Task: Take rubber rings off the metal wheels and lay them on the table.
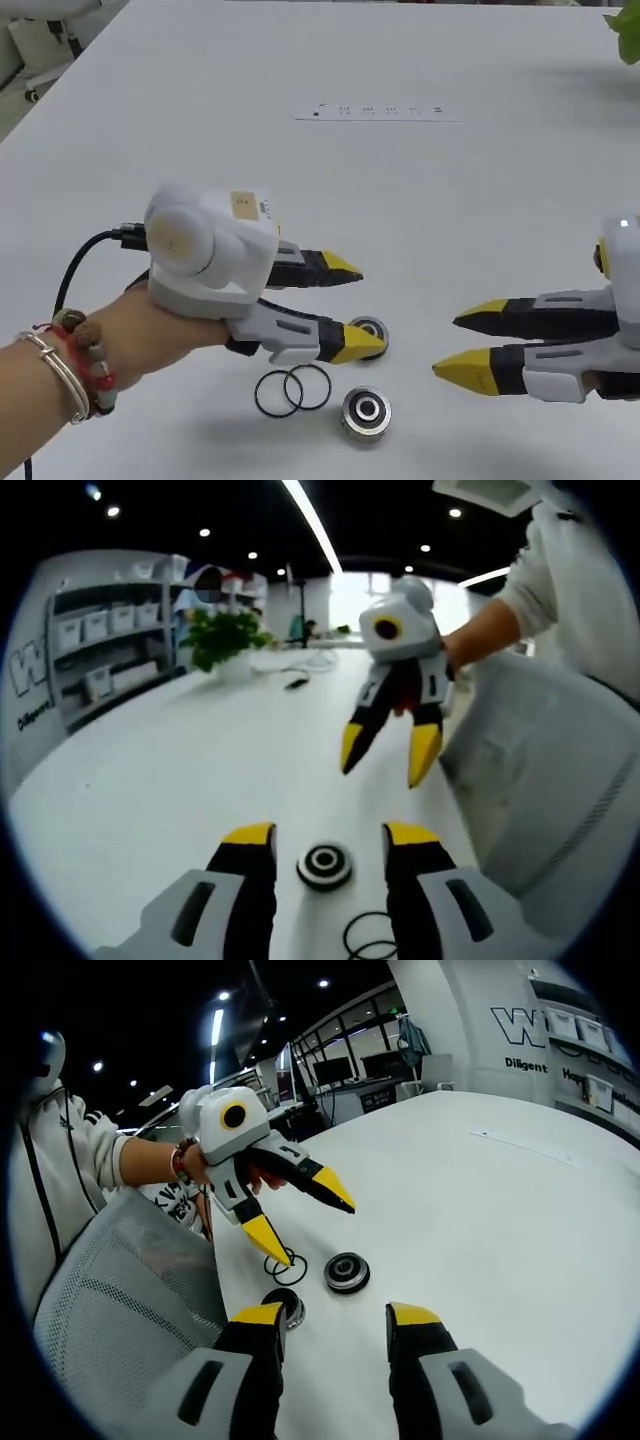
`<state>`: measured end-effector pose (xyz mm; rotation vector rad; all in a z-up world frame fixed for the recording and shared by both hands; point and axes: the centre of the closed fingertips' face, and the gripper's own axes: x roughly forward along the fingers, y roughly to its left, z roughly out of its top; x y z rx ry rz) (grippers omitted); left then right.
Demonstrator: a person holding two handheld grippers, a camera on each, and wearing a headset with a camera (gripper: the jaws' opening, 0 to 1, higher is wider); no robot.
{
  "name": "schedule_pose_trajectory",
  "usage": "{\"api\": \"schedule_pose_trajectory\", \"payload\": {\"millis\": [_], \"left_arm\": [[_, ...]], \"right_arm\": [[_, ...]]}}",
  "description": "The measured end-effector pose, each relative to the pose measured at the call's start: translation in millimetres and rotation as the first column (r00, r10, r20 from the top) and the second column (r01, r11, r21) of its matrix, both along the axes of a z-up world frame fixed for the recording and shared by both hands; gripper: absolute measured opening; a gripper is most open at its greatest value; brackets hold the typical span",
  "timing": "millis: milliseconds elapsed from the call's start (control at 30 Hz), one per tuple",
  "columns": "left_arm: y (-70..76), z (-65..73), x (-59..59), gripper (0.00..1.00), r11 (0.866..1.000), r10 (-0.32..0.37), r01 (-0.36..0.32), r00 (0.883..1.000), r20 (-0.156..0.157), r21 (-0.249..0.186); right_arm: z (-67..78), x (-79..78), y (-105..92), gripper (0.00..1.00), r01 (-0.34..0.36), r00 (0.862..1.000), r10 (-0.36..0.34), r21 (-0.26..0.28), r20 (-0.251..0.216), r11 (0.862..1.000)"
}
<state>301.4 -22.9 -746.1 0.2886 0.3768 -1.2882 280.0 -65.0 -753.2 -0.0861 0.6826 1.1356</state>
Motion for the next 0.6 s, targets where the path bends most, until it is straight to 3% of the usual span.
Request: {"api": "schedule_pose_trajectory", "payload": {"millis": [300, 433, 600], "left_arm": [[-3.9, -14.3, 1.0, 0.4, 0.999, -0.022, 0.022, 1.0, 0.007, 0.048], [-2.9, -18.5, 3.5, 0.37, 0.999, -0.01, 0.011, 1.0, -0.009, 0.045], [1.2, -28.2, 4.4, 0.32, 0.997, -0.01, 0.01, 1.0, -0.001, 0.075]], "right_arm": [[-6.3, 6.6, 8.2, 0.33, -0.029, 0.999, 0.029, -0.001, 0.015, 1.0], [-8.3, 8.1, 14.1, 0.31, -0.049, 0.999, 0.049, -0.001, 0.024, 0.999], [-12.2, 11.1, 20.4, 0.3, -0.066, 0.997, 0.066, -0.003, 0.026, 0.998]]}}
